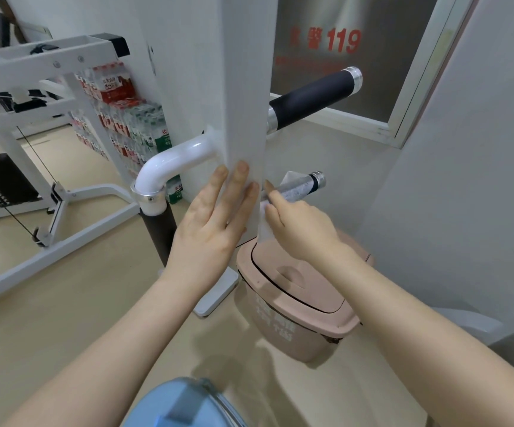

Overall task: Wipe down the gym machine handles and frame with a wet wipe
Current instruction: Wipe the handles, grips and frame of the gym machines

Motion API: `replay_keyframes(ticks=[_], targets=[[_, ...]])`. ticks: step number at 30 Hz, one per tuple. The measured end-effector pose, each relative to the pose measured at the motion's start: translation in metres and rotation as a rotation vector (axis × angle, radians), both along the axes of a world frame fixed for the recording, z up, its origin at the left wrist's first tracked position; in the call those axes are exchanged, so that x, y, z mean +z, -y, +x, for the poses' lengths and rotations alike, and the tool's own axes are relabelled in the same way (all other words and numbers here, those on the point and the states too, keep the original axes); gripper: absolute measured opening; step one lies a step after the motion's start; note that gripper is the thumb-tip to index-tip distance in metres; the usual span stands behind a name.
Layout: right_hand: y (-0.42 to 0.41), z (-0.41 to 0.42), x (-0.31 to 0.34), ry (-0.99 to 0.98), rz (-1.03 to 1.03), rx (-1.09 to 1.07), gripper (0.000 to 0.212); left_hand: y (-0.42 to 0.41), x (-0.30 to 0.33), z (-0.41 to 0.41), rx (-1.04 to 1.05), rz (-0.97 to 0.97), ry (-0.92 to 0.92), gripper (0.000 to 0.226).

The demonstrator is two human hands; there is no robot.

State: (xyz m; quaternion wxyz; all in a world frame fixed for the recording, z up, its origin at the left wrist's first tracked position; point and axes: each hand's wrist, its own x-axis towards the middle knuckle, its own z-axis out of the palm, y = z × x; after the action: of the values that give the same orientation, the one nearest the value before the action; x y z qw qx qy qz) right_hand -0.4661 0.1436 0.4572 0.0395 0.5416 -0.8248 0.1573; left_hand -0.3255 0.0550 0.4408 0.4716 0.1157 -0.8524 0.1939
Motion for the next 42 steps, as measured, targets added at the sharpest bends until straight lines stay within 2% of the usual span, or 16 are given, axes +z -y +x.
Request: replay_keyframes(ticks=[2, 5, 9, 12, 14, 17, 21, 23, 27, 31, 32, 34, 36, 38, 40, 42], targets=[[0.001, -0.007, 0.000, -0.212, 0.023, 0.015, 0.041, 0.002, -0.001, 0.001, -0.017, 0.008, 0.046, 0.054], [0.004, -0.026, -0.010, -0.482, -0.114, 0.024, 0.037, -0.001, -0.001, 0.001, -0.013, -0.014, 0.074, 0.056], [0.019, -0.029, -0.024, -0.407, -0.236, 0.220, 0.027, -0.002, -0.001, 0.001, 0.014, -0.028, 0.069, 0.053], [0.023, -0.026, -0.023, -0.508, -0.305, 0.330, 0.025, -0.002, 0.000, 0.000, 0.057, -0.031, 0.079, 0.056], [0.021, -0.046, -0.023, -0.557, -0.331, 0.298, 0.025, -0.001, 0.000, 0.001, 0.067, -0.038, 0.091, 0.060], [0.016, -0.067, -0.028, -0.502, -0.350, 0.163, 0.033, -0.002, -0.001, 0.000, 0.082, -0.046, 0.079, 0.060], [0.021, -0.050, -0.034, -0.545, -0.400, 0.360, 0.012, -0.006, 0.003, 0.002, 0.068, -0.043, 0.093, 0.051], [0.019, -0.056, -0.030, -0.535, -0.385, 0.369, 0.019, -0.008, 0.008, 0.005, 0.085, -0.052, 0.111, 0.047], [0.007, -0.080, -0.030, -0.412, -0.324, 0.236, 0.030, -0.016, 0.025, 0.017, 0.095, -0.093, 0.148, 0.037], [-0.008, -0.080, -0.018, -0.287, -0.254, 0.212, 0.033, -0.030, 0.057, 0.019, 0.050, -0.154, 0.070, 0.023], [-0.011, -0.076, -0.014, -0.220, -0.247, 0.172, 0.029, -0.033, 0.066, 0.018, 0.061, -0.168, 0.047, 0.021], [-0.018, -0.065, -0.004, 0.055, -0.343, 0.055, 0.024, -0.035, 0.083, 0.016, 0.109, -0.162, 0.000, 0.020], [-0.028, -0.053, 0.013, 0.321, -0.563, -0.091, 0.036, -0.037, 0.099, 0.015, 0.120, -0.078, -0.021, 0.017], [-0.038, -0.042, 0.034, 0.449, -0.724, -0.217, 0.044, -0.043, 0.111, 0.016, 0.110, 0.058, -0.029, 0.030], [-0.048, -0.037, 0.060, 0.567, -0.885, -0.282, 0.039, -0.050, 0.117, 0.017, 0.108, 0.197, -0.038, 0.054], [-0.057, -0.033, 0.089, 0.526, -1.016, -0.288, 0.030, -0.056, 0.120, 0.017, 0.106, 0.295, -0.012, 0.076]])
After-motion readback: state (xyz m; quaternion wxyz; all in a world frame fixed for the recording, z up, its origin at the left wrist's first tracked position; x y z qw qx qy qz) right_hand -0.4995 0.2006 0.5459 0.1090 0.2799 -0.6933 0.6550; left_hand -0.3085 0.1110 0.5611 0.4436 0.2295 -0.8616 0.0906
